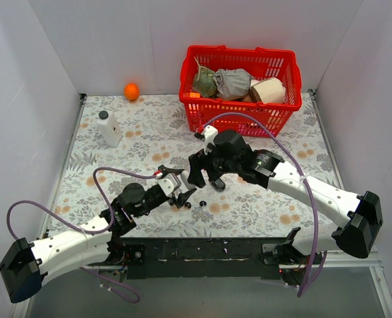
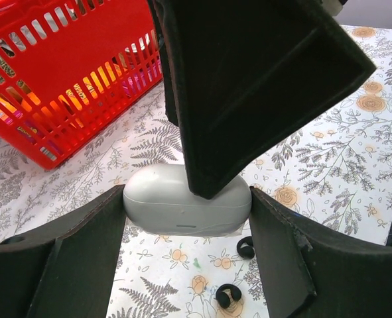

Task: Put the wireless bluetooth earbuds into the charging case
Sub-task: Open the charging case.

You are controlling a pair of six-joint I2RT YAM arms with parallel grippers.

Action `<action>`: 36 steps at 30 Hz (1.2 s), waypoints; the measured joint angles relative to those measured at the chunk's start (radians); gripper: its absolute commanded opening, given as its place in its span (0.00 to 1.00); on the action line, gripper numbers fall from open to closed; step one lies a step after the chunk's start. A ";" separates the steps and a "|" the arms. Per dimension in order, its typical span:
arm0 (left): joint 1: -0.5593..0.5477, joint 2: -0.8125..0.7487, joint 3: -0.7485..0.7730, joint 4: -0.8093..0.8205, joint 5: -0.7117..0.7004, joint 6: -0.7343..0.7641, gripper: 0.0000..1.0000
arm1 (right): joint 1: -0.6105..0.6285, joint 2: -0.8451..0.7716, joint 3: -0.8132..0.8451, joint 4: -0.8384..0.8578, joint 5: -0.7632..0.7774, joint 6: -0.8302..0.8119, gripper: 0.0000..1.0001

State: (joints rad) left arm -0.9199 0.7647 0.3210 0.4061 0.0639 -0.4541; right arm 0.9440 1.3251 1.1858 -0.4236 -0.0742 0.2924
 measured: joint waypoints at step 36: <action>0.000 -0.055 -0.001 -0.017 -0.010 -0.004 0.00 | 0.047 0.022 0.043 0.010 0.008 0.005 0.94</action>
State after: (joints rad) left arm -0.9199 0.7101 0.3202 0.3889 0.0544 -0.4583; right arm 0.9905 1.3472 1.2285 -0.4137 -0.0666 0.2970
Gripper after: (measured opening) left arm 0.677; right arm 0.956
